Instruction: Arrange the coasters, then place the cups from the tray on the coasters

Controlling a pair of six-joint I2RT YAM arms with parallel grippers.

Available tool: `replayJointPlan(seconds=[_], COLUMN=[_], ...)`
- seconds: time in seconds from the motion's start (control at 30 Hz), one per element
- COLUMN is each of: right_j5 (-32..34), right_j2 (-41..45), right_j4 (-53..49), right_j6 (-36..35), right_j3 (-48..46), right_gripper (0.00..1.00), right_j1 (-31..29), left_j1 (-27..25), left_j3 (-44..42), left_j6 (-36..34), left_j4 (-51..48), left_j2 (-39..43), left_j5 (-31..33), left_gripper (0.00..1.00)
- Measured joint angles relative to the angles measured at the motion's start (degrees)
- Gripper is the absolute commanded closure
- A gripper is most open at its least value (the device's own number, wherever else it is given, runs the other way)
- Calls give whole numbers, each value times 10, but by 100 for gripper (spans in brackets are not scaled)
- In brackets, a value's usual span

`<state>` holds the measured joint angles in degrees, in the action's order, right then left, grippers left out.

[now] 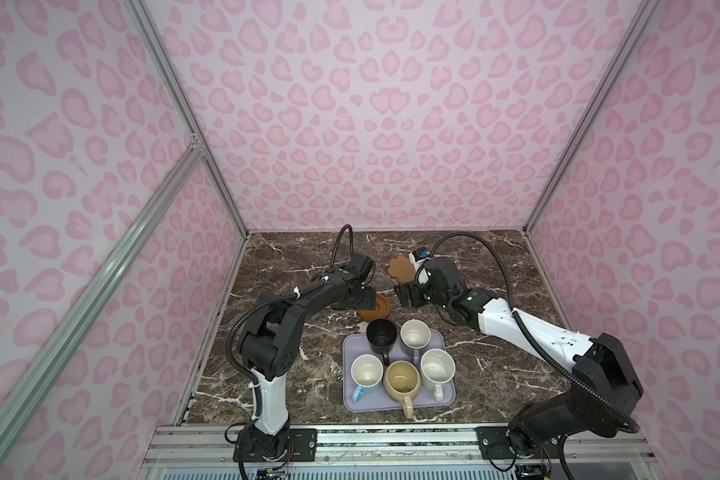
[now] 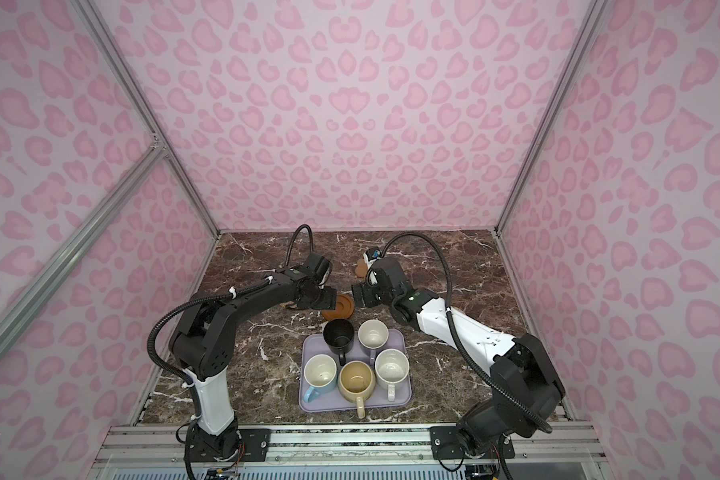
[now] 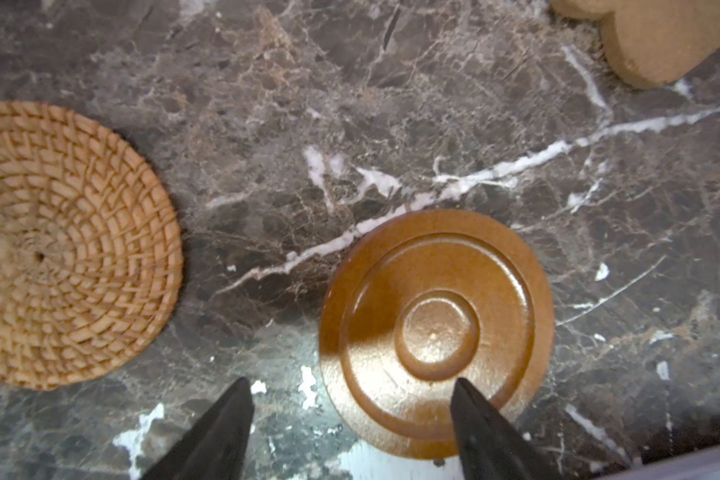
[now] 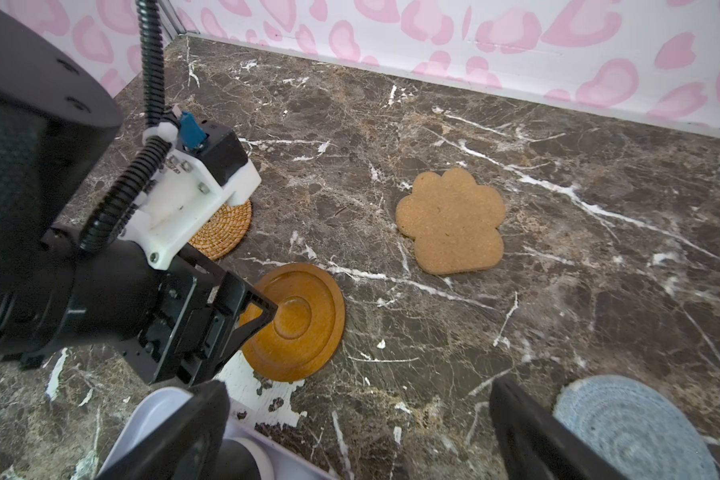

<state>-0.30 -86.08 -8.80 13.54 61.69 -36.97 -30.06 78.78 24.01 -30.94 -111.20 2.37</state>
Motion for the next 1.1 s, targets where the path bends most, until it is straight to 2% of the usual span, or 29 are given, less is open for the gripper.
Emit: replayJointPlan(seconds=[0.23,0.73,0.83,1.1], right_j5=[-12,-17,-17,-17], right_j2=[-4,-4,-8,-13], right_j4=[-2,-1,0,-1], right_j6=[6,19,19,19], right_j3=[-2,-15,-15,-15], right_gripper=[0,0,0,0], right_j1=[12,26,26,26], left_j1=[-2,-6,-7,-8], left_j3=[27,61,67,98], left_j6=[1,0,0,3], left_j4=[-8,-34,-37,-50], left_j2=[-33,-75,-81,-99], left_j5=[7,21,27,61], left_gripper=[40,47,51,52])
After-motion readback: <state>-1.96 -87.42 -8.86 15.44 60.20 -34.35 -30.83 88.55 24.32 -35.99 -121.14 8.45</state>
